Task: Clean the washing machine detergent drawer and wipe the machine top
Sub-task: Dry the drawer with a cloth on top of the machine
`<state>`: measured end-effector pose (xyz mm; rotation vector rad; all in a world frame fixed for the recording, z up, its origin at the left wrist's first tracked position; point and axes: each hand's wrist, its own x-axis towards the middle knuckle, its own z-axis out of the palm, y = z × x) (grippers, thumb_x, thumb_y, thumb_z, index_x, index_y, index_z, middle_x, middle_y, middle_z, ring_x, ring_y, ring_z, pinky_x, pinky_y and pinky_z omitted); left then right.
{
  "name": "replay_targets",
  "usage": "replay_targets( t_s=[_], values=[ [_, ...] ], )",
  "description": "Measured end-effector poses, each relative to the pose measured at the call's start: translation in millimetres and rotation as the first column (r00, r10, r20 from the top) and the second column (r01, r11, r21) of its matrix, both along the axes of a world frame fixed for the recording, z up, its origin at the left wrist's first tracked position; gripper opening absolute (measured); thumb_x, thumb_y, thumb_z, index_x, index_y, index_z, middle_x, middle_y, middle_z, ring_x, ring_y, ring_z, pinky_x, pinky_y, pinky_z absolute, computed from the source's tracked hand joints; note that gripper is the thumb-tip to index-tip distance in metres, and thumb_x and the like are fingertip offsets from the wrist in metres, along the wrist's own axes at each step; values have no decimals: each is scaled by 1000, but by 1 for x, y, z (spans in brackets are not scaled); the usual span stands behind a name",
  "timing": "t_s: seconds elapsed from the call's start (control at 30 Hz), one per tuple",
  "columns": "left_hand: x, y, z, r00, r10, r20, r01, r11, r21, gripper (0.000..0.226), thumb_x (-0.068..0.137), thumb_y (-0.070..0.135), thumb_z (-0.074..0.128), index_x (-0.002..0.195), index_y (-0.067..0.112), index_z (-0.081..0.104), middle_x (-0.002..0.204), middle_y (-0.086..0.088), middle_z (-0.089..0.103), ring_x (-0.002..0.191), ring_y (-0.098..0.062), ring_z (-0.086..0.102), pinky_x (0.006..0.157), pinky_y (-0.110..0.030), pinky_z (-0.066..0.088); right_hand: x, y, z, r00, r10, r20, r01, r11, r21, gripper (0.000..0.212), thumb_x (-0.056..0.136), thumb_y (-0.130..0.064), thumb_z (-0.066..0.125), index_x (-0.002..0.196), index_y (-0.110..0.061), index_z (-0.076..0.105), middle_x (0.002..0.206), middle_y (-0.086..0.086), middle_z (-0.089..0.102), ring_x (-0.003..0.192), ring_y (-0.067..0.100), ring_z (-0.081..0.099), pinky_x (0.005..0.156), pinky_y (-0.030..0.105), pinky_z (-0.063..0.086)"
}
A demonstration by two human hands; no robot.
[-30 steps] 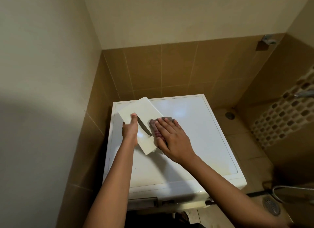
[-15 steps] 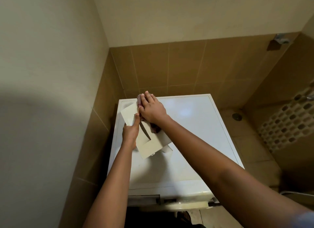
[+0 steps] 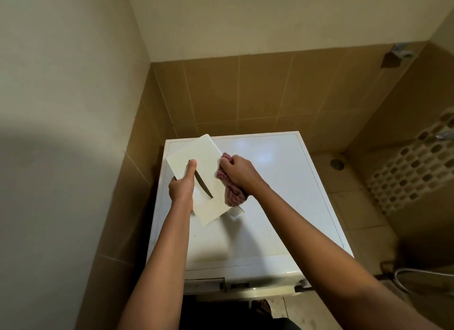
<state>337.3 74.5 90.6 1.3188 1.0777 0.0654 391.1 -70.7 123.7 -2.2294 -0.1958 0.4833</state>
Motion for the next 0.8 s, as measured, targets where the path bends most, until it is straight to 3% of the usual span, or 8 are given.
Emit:
replay_targets(
  t_s=[0.13, 0.3, 0.4, 0.5, 0.6, 0.7, 0.8],
  values=[
    [-4, 0, -2, 999, 21, 39, -20, 1000, -22, 61, 74, 62, 72, 117, 21, 57, 99, -2, 69, 85, -23, 68, 64, -34, 57, -24, -26, -4, 997, -33, -69, 39, 995, 92, 41, 89, -44, 46, 89, -6, 59, 88, 8, 65, 79, 21, 60, 71, 33, 48],
    [-7, -2, -7, 997, 31, 77, -31, 1000, 0, 62, 76, 61, 70, 121, 20, 57, 103, -4, 70, 84, -22, 68, 64, -35, 58, -47, -34, -5, 994, -83, -67, 94, 980, 176, 34, 90, -40, 51, 85, -7, 57, 86, 6, 64, 76, 17, 57, 68, 31, 46],
    [-9, -12, -12, 999, 30, 34, -33, 995, 96, 70, 80, 64, 64, 127, 13, 50, 113, -7, 63, 88, -22, 62, 65, -34, 53, -56, -29, -1, 992, -123, 40, 115, 979, 171, 27, 92, -34, 51, 83, -9, 53, 80, 2, 59, 72, 16, 54, 60, 27, 40],
    [-6, -24, -12, 996, -7, -89, 28, 968, 248, 80, 88, 57, 59, 140, 3, 29, 126, -15, 47, 110, -33, 51, 85, -42, 48, -69, -24, -7, 971, -123, 206, 109, 991, 76, 22, 94, -31, 49, 80, -14, 45, 76, 1, 56, 67, 17, 52, 55, 29, 35],
    [-2, -33, -14, 976, -107, -192, 172, 914, 367, 78, 87, 62, 52, 134, 0, 41, 134, -21, 45, 119, -37, 47, 92, -43, 48, -81, -22, -18, 938, -81, 336, 106, 993, -57, 17, 95, -30, 45, 88, -15, 43, 89, 5, 56, 75, 23, 54, 60, 30, 35],
    [2, -49, -11, 974, -213, -79, 222, 967, 123, 80, 78, 75, 52, 119, 7, 59, 114, -8, 63, 104, -29, 60, 95, -40, 50, -91, -18, -28, 915, -54, 399, 112, 986, -123, 18, 97, -29, 42, 101, -12, 49, 100, 7, 56, 85, 27, 57, 62, 31, 36],
    [1, -59, -9, 966, -257, 11, 257, 966, -5, 49, 72, 61, 73, 72, 12, 64, 63, 1, 65, 61, -18, 60, 70, -29, 52, -103, -13, -38, 909, -10, 416, 79, 986, -149, 22, 97, -25, 42, 107, -9, 51, 104, 9, 57, 90, 27, 58, 64, 32, 38]
  ],
)
